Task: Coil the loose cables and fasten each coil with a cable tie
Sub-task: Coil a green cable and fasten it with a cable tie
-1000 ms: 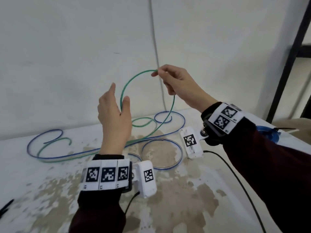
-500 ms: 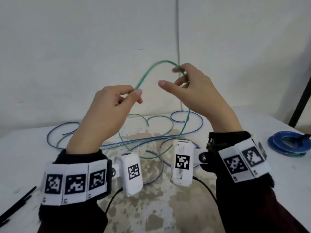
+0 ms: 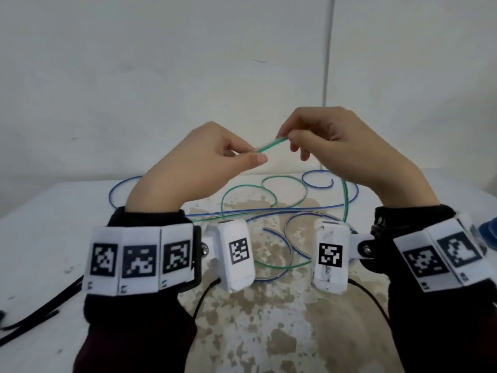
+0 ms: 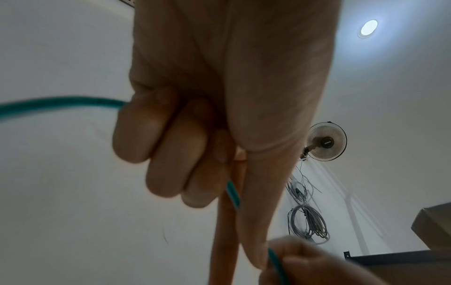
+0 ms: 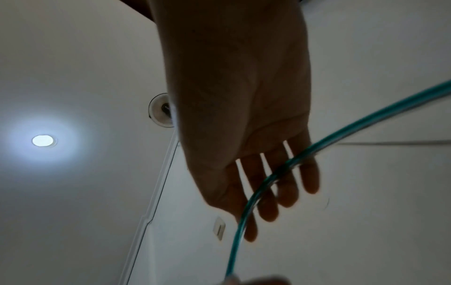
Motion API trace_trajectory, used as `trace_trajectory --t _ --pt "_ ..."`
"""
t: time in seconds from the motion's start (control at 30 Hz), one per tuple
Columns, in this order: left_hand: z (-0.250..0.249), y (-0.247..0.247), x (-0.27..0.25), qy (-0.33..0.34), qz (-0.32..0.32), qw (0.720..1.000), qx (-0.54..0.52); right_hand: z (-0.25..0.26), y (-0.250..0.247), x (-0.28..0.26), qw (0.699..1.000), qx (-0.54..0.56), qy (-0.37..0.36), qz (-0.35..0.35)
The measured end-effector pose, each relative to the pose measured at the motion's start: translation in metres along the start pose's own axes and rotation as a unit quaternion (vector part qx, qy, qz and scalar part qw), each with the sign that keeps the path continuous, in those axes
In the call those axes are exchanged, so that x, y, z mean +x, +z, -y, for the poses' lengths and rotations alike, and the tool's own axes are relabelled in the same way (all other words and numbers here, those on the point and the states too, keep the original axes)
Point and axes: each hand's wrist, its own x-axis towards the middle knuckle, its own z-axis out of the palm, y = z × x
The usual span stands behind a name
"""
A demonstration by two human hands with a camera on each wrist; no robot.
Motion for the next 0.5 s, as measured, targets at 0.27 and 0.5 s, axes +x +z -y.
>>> trace_trajectory --t 0.27,0.5 --pt "0.004 0.001 0.005 0.034 -0.036 0.998 -0.039 0.002 -0.002 0.002 0.994 -0.026 -0.032 -0.103" --pt "0.006 0.001 0.005 0.045 -0.018 0.988 -0.149 0.002 -0.001 0.003 0.989 0.026 0.000 -0.148"
